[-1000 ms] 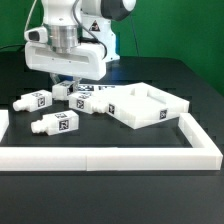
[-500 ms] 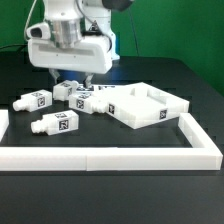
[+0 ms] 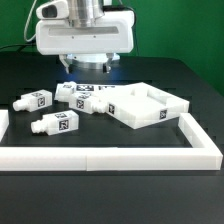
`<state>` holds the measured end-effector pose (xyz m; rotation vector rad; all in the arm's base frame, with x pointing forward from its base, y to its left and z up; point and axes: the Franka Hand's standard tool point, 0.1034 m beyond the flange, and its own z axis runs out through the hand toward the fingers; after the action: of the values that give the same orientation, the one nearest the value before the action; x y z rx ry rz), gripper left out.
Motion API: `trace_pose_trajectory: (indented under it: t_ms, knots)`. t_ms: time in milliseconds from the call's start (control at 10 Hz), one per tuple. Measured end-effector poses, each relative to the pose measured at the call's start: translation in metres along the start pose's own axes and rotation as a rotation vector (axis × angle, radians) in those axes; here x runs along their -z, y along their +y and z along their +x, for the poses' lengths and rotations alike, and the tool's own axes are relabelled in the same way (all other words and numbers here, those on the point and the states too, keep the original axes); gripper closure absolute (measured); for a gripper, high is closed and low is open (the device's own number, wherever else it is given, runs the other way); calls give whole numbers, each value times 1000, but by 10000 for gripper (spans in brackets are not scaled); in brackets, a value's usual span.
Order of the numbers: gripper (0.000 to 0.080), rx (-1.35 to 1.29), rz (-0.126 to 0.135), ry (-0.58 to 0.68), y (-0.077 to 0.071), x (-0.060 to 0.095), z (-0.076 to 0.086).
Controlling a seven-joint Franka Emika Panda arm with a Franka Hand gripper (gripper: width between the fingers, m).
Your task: Assemble one leg
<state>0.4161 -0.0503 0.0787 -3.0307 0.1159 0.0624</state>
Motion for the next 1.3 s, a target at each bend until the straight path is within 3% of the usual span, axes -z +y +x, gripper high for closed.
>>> trace_pose_trajectory:
  t_ms: [200,400,600,700,1100,1300]
  knots:
    - [150,156,-8,-1,1,1,1]
    - [150,453,-58,-2,2,11,17]
    - [150,717,-86,1,-13,13,49]
    - [150,816,-106,6,-28,10,52]
    - [150,851,-106,1,-32,7,53]
    - [150,781,-101,17,-51,-10,75]
